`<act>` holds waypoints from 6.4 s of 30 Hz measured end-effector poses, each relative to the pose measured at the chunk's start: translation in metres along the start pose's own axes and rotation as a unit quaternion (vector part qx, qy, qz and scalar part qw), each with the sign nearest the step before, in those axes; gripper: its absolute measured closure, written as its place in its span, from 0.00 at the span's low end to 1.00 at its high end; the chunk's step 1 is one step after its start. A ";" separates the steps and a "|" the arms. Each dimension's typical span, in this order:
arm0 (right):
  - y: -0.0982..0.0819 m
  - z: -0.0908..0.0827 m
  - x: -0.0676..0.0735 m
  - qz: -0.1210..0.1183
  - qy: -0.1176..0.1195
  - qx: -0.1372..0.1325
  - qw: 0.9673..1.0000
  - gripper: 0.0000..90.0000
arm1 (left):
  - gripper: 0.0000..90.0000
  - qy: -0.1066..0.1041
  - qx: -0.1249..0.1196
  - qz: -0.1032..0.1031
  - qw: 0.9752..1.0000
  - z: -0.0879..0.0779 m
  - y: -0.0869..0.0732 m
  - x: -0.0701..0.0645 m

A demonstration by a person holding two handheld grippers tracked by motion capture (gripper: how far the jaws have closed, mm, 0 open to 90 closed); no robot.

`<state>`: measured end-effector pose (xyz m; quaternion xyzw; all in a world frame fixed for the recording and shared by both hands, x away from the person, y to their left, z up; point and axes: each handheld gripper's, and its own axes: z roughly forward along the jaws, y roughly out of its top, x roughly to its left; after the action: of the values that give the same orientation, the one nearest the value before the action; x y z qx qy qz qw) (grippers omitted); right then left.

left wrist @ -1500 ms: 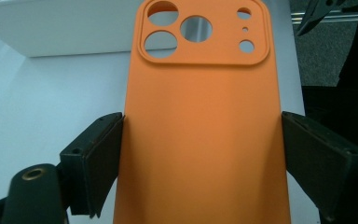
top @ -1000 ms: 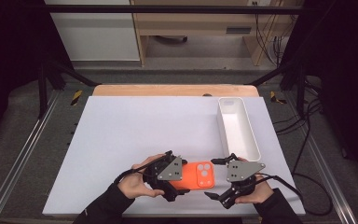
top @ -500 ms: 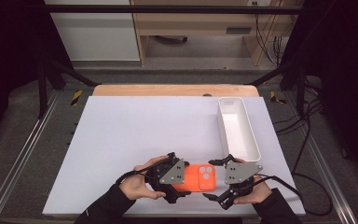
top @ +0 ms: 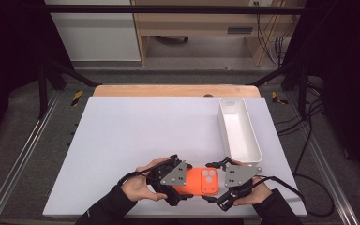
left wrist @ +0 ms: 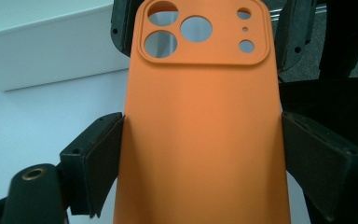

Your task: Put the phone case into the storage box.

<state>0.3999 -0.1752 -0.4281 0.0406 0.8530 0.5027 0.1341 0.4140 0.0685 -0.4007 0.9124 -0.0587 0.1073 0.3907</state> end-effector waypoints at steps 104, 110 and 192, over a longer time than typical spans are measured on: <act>0.004 -0.011 -0.013 0.029 0.028 0.044 0.998 0.18 | 0.00 0.005 0.017 -0.078 0.997 -0.009 -0.011 0.007; 0.007 -0.014 -0.015 0.038 0.033 0.059 0.997 0.18 | 0.00 -0.001 0.024 -0.079 0.997 -0.008 -0.013 0.007; 0.091 0.027 -0.034 -0.018 0.094 0.259 0.961 0.18 | 0.00 -0.028 0.125 -0.078 0.989 0.025 -0.011 0.013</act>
<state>0.4337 -0.1147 -0.3554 0.0110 0.9633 0.2638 0.0474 0.4323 0.0572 -0.4222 0.9586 0.0156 0.0577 0.2785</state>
